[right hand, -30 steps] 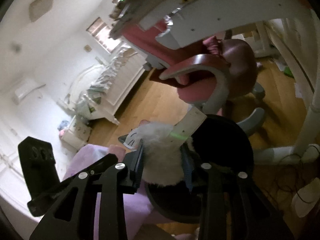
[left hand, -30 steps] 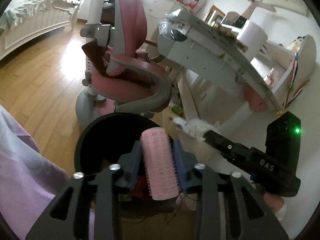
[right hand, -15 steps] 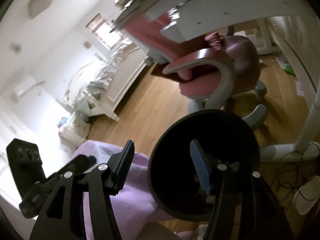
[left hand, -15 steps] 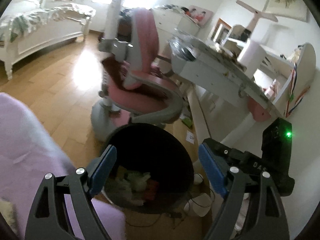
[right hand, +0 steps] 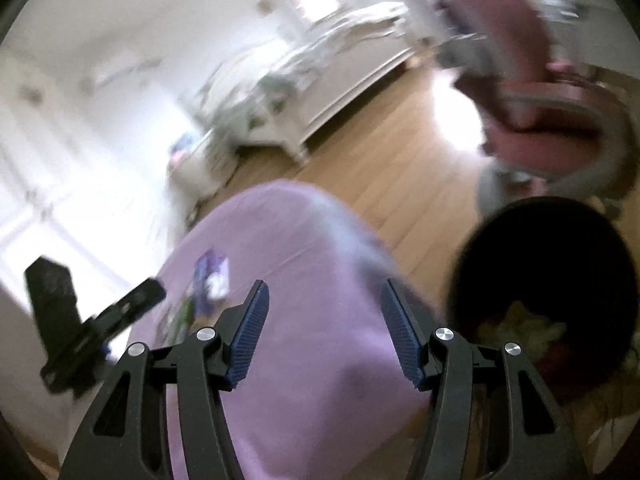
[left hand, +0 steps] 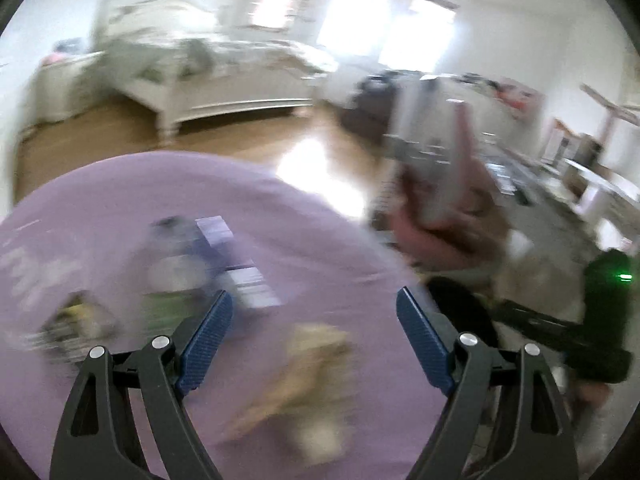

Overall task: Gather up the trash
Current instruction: 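Move the left tool to the green gum pack while the right tool approaches the snack wrapper, then grasp the green gum pack with the left tool while the right tool grasps the beige snack wrapper, then carry the gum pack and snack wrapper in both tools over the black bin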

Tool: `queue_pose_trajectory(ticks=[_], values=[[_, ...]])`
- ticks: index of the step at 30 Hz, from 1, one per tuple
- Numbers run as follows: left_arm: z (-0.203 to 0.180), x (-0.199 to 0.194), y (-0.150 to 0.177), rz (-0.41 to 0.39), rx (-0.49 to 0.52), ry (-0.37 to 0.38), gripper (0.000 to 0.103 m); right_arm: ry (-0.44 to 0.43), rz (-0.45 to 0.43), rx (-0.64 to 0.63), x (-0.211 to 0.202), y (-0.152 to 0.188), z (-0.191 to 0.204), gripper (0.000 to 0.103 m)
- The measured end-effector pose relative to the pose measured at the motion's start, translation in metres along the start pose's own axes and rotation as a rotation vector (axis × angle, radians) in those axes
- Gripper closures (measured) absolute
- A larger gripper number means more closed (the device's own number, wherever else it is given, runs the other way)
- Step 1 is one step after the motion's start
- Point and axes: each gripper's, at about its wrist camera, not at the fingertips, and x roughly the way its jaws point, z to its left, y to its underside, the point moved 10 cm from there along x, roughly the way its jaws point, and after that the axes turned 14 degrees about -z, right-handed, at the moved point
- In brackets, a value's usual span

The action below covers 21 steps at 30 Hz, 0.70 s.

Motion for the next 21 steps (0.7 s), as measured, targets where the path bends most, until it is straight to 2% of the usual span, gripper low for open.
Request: queue_pose_trajectory(ticks=[2,4,5,6,8,11,13,14,15,16,17,18,21], values=[[0.033,-0.001,0.007,0.031,0.011,-0.067,0.02,-0.055,0.082,-0.044,0.021,0.021,0.035,0.044],[0.051,0.001,0.016,0.069,0.019,-0.092,0.021,-0.095,0.14,-0.074,0.036,0.039,0.063,0.044],[0.058,0.003,0.02,0.089,0.023,-0.101,0.021,-0.114,0.173,-0.088,0.044,0.05,0.078,0.041],[0.065,0.007,0.024,0.109,0.031,-0.106,0.021,-0.124,0.193,-0.098,0.048,0.056,0.087,0.032],[0.07,0.013,0.031,0.134,0.049,-0.101,0.031,-0.139,0.244,-0.136,0.058,0.073,0.111,0.029],[0.073,0.025,0.039,0.174,0.077,-0.095,0.042,-0.107,0.312,-0.205,0.073,0.096,0.131,0.029],[0.071,0.029,0.038,0.162,0.106,-0.096,0.046,-0.107,0.325,-0.214,0.078,0.103,0.14,0.022],[0.073,0.029,0.037,0.159,0.115,-0.096,0.053,-0.103,0.323,-0.231,0.08,0.104,0.144,0.022],[0.071,0.031,0.038,0.157,0.133,-0.104,0.056,-0.092,0.315,-0.248,0.082,0.103,0.145,0.022],[0.072,0.031,0.039,0.156,0.15,-0.114,0.06,-0.056,0.307,-0.282,0.084,0.102,0.145,0.026],[0.073,0.029,0.039,0.154,0.152,-0.116,0.065,-0.01,0.312,-0.32,0.087,0.103,0.142,0.034],[0.072,0.03,0.039,0.153,0.143,-0.1,0.068,0.018,0.32,-0.341,0.09,0.105,0.138,0.051],[0.075,0.027,0.039,0.147,0.127,-0.094,0.069,-0.004,0.316,-0.294,0.09,0.103,0.133,0.054]])
